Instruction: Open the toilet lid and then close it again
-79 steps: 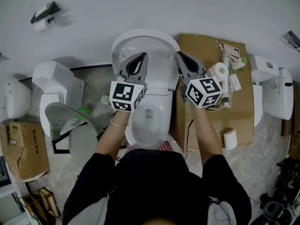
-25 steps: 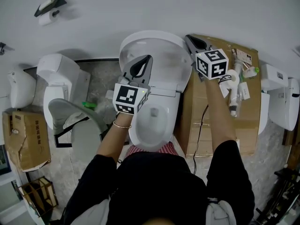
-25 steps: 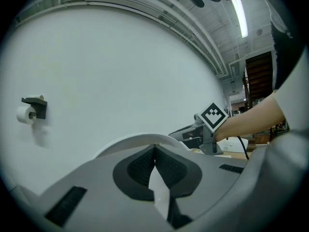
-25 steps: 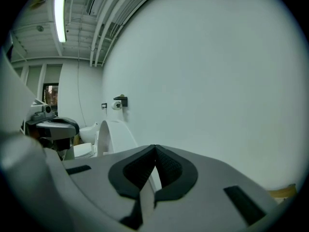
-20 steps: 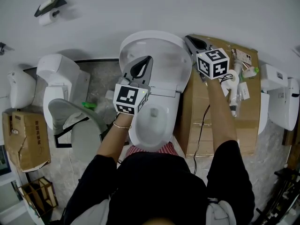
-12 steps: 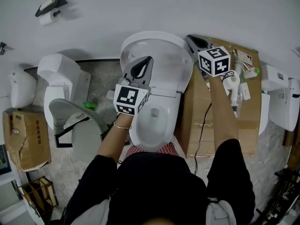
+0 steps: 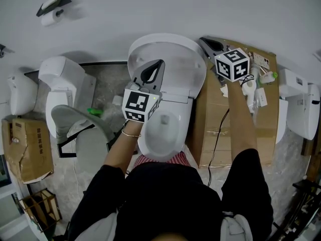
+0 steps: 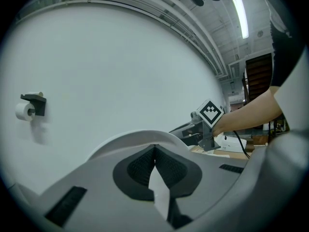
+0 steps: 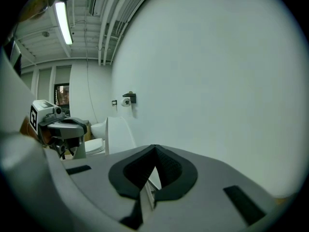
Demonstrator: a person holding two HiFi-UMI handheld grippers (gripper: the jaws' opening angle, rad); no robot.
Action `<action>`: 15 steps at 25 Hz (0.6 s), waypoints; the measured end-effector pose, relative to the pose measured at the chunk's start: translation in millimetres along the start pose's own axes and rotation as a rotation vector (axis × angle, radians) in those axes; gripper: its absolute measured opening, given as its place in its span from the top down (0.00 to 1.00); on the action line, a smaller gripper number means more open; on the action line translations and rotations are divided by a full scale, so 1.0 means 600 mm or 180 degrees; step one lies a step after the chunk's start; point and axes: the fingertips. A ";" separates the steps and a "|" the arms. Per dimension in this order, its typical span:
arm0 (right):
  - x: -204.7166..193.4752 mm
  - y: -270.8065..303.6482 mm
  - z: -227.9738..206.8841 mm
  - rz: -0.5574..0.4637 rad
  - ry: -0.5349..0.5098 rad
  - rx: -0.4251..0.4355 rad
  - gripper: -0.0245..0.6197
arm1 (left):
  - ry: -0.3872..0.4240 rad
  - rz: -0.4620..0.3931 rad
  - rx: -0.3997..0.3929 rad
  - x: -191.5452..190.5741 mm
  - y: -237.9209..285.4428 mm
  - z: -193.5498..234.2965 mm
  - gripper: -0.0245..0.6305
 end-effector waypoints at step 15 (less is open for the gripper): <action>-0.026 -0.016 0.075 -0.0142 -0.0093 -0.0019 0.93 | 0.0015 -0.0015 -0.0082 -0.013 -0.017 -0.027 0.96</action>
Point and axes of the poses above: the fingertips, and each gripper's own axes: y forward along the fingers, z to its left, x out of its top, and after that the axes turned 11 degrees about z, right-handed
